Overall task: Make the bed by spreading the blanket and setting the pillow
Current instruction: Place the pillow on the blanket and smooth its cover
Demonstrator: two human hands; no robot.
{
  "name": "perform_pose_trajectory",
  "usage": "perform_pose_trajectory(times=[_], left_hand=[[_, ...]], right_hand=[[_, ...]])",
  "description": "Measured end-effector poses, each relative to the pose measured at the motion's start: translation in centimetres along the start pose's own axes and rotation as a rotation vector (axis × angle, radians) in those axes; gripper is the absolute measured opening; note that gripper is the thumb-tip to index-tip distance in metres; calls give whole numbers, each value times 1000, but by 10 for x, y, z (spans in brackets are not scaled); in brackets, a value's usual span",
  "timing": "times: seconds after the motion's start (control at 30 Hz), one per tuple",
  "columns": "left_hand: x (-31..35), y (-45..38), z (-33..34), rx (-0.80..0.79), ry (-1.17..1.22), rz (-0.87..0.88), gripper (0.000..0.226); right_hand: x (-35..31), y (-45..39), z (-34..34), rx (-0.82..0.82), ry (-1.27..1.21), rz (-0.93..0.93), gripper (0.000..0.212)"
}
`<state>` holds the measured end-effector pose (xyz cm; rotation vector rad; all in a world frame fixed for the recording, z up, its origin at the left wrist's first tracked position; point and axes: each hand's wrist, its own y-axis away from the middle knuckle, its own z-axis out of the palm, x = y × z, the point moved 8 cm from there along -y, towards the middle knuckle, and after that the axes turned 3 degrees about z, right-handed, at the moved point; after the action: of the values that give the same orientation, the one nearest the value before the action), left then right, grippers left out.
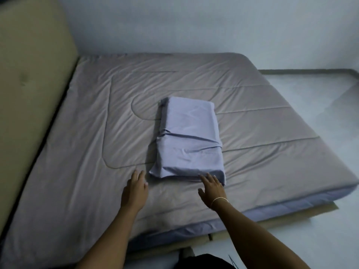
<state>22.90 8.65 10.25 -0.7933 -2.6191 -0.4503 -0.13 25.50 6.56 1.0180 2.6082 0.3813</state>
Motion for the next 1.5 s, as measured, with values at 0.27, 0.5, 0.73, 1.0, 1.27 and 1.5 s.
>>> perform_pose_trajectory(times=[0.27,0.5,0.73,1.0,1.27,1.5], left_hand=[[89,-6,53,-40,35,10,49],[75,-24,66,-51,15,3,49],[42,-62,127,-65,56,-59,50],[13,-171,189,10,64,-247,89],[0,-179,185,193,80,-341,48],[25,-126,165,289,234,-181,44]], right_hand=[[62,-28,-2,-53,-84,-24,73],[82,-34,13,-83,-188,7,70],[124,-67,23,-22,-292,70,59],[178,-175,70,-16,-437,359,87],[192,-182,88,4,-467,436,35],[210,-147,53,236,-484,363,31]])
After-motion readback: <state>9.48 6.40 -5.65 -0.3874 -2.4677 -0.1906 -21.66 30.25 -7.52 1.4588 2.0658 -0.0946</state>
